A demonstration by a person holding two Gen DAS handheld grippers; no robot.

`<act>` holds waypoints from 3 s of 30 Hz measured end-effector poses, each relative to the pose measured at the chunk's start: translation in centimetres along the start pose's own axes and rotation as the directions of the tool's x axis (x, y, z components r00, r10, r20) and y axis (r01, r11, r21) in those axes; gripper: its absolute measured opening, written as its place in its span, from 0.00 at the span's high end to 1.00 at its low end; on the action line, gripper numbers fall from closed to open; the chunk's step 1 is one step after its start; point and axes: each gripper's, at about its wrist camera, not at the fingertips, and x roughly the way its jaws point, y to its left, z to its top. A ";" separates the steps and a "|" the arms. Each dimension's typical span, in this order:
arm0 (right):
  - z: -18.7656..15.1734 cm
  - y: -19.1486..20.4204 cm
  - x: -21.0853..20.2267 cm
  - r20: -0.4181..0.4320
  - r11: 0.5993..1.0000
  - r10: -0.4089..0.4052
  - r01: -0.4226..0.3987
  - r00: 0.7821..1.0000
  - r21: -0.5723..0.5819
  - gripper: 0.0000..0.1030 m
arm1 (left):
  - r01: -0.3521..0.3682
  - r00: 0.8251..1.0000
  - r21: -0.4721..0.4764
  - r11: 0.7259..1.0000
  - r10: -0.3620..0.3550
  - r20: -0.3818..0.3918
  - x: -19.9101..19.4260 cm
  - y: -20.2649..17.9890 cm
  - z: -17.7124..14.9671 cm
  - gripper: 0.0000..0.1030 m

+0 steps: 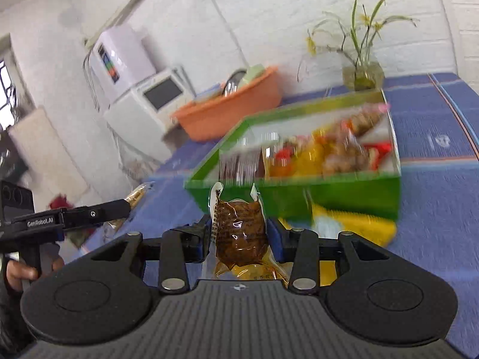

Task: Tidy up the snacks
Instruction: 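Grasp the cracker packet with the left gripper while the right grasps the jerky packet, then drop the cracker packet into the green box with the left gripper while the right drops the jerky, then grasp the yellow stick-snack bag with the left gripper while the right grasps the white-red chip bag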

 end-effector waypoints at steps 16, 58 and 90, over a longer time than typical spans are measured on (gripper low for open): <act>4.8 -0.8 7.8 0.137 0.924 -0.293 0.317 0.946 -0.213 0.32 | -0.250 0.968 0.203 0.947 0.251 0.021 16.2 -2.7 4.1 0.48; 0.1 -4.4 4.8 -0.190 0.885 0.094 0.005 0.977 0.465 0.00 | -0.112 0.979 0.553 0.826 0.186 -0.079 10.2 -8.0 -6.0 0.04; -0.8 4.3 2.2 -0.162 0.994 -0.059 0.043 0.985 -0.102 0.58 | 0.037 0.995 0.456 0.889 0.010 -0.099 5.0 -8.1 -5.2 0.54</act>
